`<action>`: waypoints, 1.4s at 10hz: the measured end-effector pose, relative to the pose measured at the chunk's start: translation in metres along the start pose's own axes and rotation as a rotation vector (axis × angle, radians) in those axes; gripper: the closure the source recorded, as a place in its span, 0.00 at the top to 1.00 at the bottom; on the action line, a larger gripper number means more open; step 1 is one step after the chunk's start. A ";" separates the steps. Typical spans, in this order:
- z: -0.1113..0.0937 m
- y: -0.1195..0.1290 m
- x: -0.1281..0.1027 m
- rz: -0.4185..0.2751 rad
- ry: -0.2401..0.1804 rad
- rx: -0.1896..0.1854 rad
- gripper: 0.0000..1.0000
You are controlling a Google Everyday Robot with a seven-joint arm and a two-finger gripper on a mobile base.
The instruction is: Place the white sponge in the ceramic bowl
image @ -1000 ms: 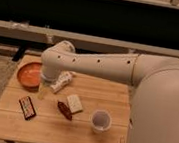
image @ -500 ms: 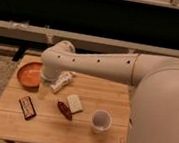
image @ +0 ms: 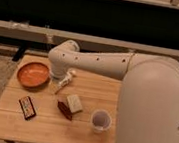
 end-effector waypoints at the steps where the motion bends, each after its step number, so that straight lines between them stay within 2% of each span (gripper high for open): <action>1: 0.012 -0.002 0.016 0.023 0.028 0.001 0.80; 4: 0.025 0.006 0.073 0.131 0.096 0.000 0.80; 7: 0.030 0.019 0.100 0.202 0.144 -0.010 0.80; 8: 0.031 0.023 0.118 0.233 0.172 -0.013 0.80; 9: 0.035 0.025 0.126 0.249 0.187 -0.019 0.80; 14: 0.062 0.022 0.136 0.284 0.227 -0.053 0.80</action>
